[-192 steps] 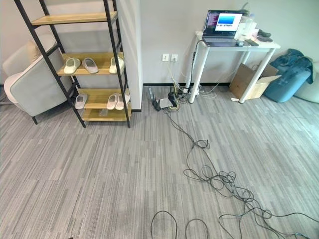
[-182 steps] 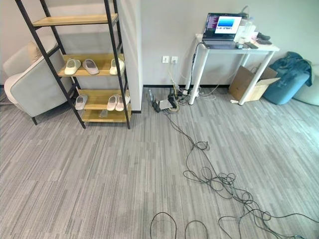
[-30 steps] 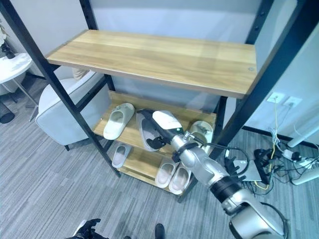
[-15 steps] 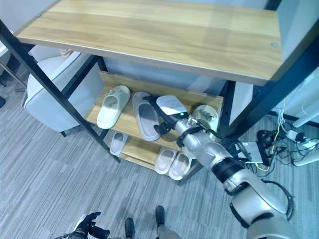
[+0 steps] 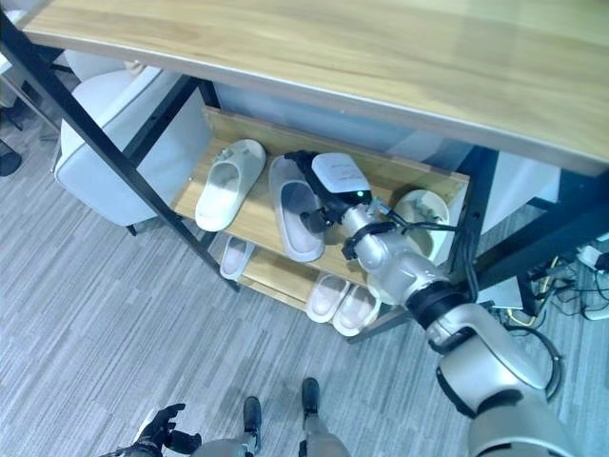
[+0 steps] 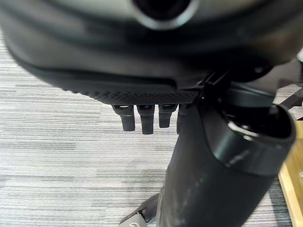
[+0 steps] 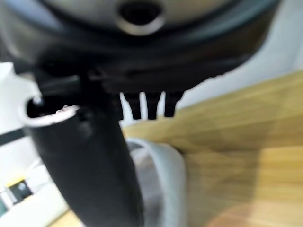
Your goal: Arrange the slippers neatly on the shoe rack.
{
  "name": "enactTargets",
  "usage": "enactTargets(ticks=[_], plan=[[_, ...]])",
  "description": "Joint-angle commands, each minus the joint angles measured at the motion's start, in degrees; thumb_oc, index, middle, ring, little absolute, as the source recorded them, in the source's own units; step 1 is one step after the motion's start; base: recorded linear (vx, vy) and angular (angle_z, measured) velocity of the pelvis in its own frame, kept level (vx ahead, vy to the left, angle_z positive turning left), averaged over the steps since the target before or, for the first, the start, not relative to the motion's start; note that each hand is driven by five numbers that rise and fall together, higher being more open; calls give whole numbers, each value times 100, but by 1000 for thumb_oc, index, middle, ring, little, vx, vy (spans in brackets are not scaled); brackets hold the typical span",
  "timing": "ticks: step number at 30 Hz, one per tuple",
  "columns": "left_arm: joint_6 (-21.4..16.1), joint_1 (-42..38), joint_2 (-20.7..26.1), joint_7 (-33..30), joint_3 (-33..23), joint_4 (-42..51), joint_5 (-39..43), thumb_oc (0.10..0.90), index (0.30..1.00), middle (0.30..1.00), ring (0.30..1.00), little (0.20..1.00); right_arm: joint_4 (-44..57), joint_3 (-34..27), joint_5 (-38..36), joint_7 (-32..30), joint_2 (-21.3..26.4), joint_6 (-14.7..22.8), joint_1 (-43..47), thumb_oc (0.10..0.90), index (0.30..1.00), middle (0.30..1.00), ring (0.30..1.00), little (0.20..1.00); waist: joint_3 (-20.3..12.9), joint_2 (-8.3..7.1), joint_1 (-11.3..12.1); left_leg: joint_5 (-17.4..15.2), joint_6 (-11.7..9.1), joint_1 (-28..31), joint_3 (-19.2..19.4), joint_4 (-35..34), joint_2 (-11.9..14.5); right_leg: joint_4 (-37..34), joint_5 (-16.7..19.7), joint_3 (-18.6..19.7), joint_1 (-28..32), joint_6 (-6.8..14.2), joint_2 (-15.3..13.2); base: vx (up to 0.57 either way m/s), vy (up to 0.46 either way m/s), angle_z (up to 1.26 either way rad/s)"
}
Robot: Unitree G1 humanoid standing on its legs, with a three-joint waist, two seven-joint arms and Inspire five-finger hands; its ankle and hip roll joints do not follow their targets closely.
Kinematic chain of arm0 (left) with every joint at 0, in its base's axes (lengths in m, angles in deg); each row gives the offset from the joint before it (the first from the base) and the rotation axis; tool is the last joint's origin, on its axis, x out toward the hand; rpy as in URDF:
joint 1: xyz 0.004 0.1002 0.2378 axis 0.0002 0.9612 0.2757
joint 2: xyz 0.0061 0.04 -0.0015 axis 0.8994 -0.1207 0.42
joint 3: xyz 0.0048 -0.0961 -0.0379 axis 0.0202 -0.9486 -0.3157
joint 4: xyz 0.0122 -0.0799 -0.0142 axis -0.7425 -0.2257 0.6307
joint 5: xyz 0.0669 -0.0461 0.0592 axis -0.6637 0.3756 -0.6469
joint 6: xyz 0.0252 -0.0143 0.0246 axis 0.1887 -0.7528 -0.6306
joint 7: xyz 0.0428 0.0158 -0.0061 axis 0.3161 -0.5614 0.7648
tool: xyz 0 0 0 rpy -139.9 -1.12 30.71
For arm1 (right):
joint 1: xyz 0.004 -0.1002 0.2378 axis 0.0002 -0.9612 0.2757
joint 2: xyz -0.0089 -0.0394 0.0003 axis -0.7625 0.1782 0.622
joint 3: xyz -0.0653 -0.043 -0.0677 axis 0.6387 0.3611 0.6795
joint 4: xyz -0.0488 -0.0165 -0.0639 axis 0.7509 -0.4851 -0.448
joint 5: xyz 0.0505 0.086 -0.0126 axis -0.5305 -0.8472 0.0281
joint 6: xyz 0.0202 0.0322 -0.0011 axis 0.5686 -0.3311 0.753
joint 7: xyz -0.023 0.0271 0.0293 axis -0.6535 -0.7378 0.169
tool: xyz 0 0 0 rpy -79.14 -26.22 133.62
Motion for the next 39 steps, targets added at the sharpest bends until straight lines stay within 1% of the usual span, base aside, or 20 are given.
enactTargets(ticks=[1, 7, 8, 14, 15, 16, 17, 18, 19, 20, 22, 28, 30, 31, 34, 35, 37, 39], plan=[[-111, 45, 352, -190, 535, -320, 71, 800, 900, 900, 900, 900, -592, -357, -519, -509, 208, 248, 1477, 800, 900, 900, 900, 900, -123, -425, 226, 89, -202, -297, 92, 10, -146, 29, -467, 189, 242, 853, -370, -14, -12, 10], [-156, -1, 384, -241, 568, -327, 208, 800, 900, 900, 900, 900, -1090, -209, -796, -522, 163, 308, 1709, 800, 900, 900, 900, 900, -107, -476, 311, 159, -227, -493, 43, 10, -152, 27, -428, 154, 75, 859, -375, -11, 0, 8], [-176, -30, 394, -268, 586, -324, 248, 800, 900, 900, 900, 900, -1267, -195, -903, -533, 144, 322, 1787, 800, 900, 900, 900, 900, -86, -502, 354, 177, -241, -542, 24, 10, -154, 27, -412, 135, 27, 864, -371, -9, -3, 6], [-238, -105, 400, -319, 652, -297, 343, 800, 900, 900, 900, 900, -1578, -199, -1207, -545, 59, 368, 1905, 800, 900, 900, 900, 900, -44, -584, 455, 222, -273, -704, -36, 10, -161, 27, -374, 84, -109, 882, -374, -5, -9, 6], [-236, -117, 401, -319, 677, -310, 362, 800, 900, 900, 900, 900, -1724, -230, -1388, -494, -5, 379, 1917, 613, 620, 620, 620, 620, -49, -615, 485, 226, -281, -740, -53, 10, -158, 27, -373, 65, -130, 884, -378, 7, -7, 11], [-236, -117, 401, -319, 677, -310, 362, 800, 900, 900, 900, 900, -1727, -228, -1389, -494, -6, 381, 1919, 562, 542, 542, 542, 542, -51, -615, 483, 226, -281, -743, -54, 10, -158, 27, -373, 64, -132, 884, -379, 16, -8, 14], [-232, -118, 404, -319, 683, -313, 376, 800, 900, 900, 900, 900, -1781, -273, -1533, -444, -44, 396, 1887, 500, 451, 451, 451, 451, -44, -633, 491, 229, -283, -755, -66, 10, -157, 27, -372, 54, -136, 885, -383, 13, -12, 10], [-148, -359, 401, -319, 665, -444, 412, 800, 900, 900, 900, 900, -1646, -353, -1788, -350, -231, 439, 1768, 411, 316, 316, 316, 316, -14, -657, 446, 219, -288, -744, -60, 10, -160, 27, -366, 56, -142, 888, -376, 13, -12, 9], [-149, -364, 401, -318, 665, -449, 413, 800, 900, 900, 900, 900, -1641, -356, -1788, -349, -230, 436, 1767, 400, 300, 300, 300, 300, -8, -658, 446, 218, -288, -741, -60, 10, -161, 27, -367, 56, -139, 888, -376, 10, 11, 5], [-217, -346, 471, -381, 677, -415, 274, 800, 900, 900, 900, 900, -1721, -448, -1966, -323, -278, 412, 1698, 400, 300, 300, 300, 300, 10, -657, 436, 209, -285, -741, -45, 10, -159, 27, -369, 60, -147, 884, -374, 0, 0, 0], [-234, -137, 487, -360, 723, -346, 307, 800, 900, 900, 900, 900, -2100, -475, -2191, -304, -384, 416, 1727, 400, 300, 300, 300, 300, 0, -664, 493, 203, -292, -725, -57, 10, -174, 27, -384, 36, -116, 878, -372, 7, -1, -2], [-180, -51, 464, -300, 673, -295, 377, 800, 900, 900, 900, 900, -2119, -509, -2130, -267, -586, 326, 1378, 400, 300, 300, 300, 300, 42, -676, 475, 170, -288, -584, -33, 10, -184, 27, -422, 48, 7, 861, -360, -5, -10, 7], [-108, -125, 473, -265, 628, -326, 345, 800, 900, 900, 900, 900, -2141, -539, -2004, -260, -784, 249, 1176, 400, 300, 300, 300, 300, 46, -670, 425, 124, -270, -449, 12, 10, -181, 27, -461, 83, 118, 852, -357, -5, -8, 6], [-108, -125, 473, -265, 628, -326, 345, 800, 900, 900, 900, 900, -2141, -540, -2004, -260, -784, 249, 1176, 400, 300, 300, 300, 300, 47, -670, 426, 124, -270, -447, 12, 10, -181, 27, -461, 83, 119, 852, -357, 0, 0, 0], [-29, -136, 469, -230, 531, -347, 252, 800, 900, 900, 900, 900, -2072, -779, -1886, -292, -1068, 164, 834, 400, 300, 300, 300, 300, -33, -640, 324, 30, -212, -221, 91, 10, -183, 27, -513, 137, 296, 833, -354, 7, 0, -2], [-29, -134, 471, -230, 532, -346, 252, 800, 900, 900, 900, 900, -2069, -781, -1885, -292, -1069, 162, 831, 400, 300, 300, 300, 300, -29, -642, 326, 29, -212, -214, 93, 10, -183, 27, -514, 138, 302, 833, -354, 20, -6, -15], [55, -125, 416, -201, 463, -328, 209, 800, 900, 900, 900, 900, -1891, -1127, -1923, -367, -1375, 141, 451, 400, 300, 300, 300, 300, -162, -610, 224, -67, -159, 14, 165, 10, -170, 27, -552, 202, 473, 822, -350, 33, -2, -19], [91, -95, 381, -170, 446, -338, 182, 800, 900, 900, 900, 900, -1851, -1255, -1872, -418, -1485, 109, 306, 400, 300, 300, 300, 300, -229, -603, 176, -103, -147, 129, 196, 10, -171, 27, -576, 225, 588, 817, -346, 32, 1, -19]])
